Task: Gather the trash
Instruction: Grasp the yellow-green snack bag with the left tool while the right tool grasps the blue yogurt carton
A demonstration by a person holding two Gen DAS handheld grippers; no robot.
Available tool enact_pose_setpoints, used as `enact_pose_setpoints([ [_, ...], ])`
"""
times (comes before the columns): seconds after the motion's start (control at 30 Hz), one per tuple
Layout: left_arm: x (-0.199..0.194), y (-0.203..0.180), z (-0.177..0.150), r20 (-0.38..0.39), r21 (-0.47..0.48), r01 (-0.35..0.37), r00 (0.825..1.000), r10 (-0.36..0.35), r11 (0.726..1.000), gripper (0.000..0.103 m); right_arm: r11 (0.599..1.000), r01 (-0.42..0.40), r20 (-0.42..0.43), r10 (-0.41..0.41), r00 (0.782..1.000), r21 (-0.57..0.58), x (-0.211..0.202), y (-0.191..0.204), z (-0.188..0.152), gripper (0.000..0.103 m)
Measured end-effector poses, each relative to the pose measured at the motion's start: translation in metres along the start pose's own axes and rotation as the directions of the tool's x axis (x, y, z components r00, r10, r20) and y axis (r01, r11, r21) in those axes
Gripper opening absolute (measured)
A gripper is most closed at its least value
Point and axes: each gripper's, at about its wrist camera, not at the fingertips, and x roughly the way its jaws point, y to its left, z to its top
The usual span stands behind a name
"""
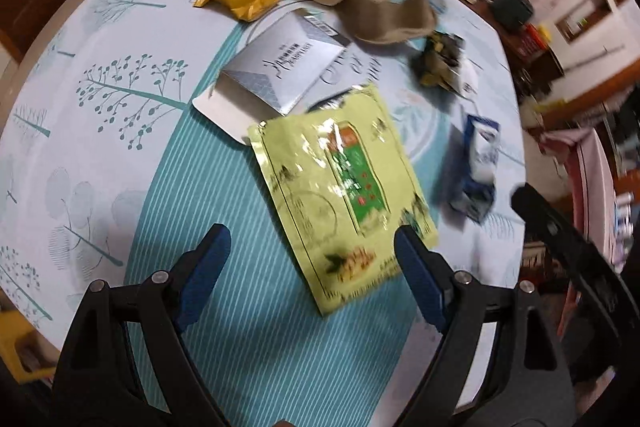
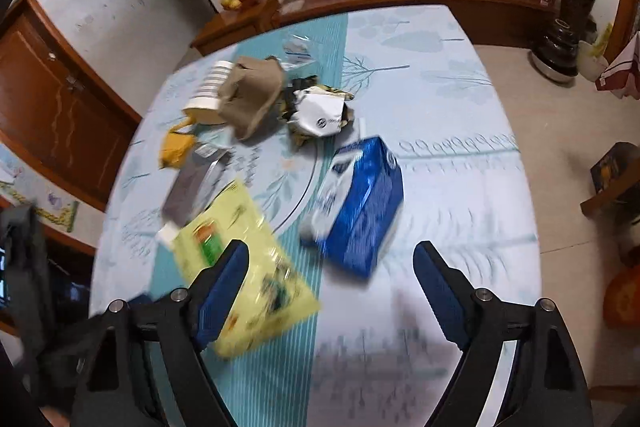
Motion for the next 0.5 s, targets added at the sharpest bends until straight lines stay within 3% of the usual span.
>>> enact_pose_setpoints([
  [0.27,0.020,0.014,0.011,-0.017,-0.094,-0.017,1.000,0.016,0.995,0.082,0.991,0.112,-0.093,-0.119,0.989,-0.072,0.067,0.017,0.024,0.084],
  [0.37,0.027,0.018,0.014,-0.030,-0.112,-0.007,1.000,0.004,0.994,0.082,0.985,0.136,-0.101,-0.146,0.984,-0.102,0.075,0.016,0.020,0.067],
  [0.5,0.034,0.018,0.016,-0.039,-0.121,0.027,0.999,-0.032,0.992,0.082,0.987,0.104,-0.083,-0.114,0.990,-0.119,0.076,0.008,0.017,0.064],
])
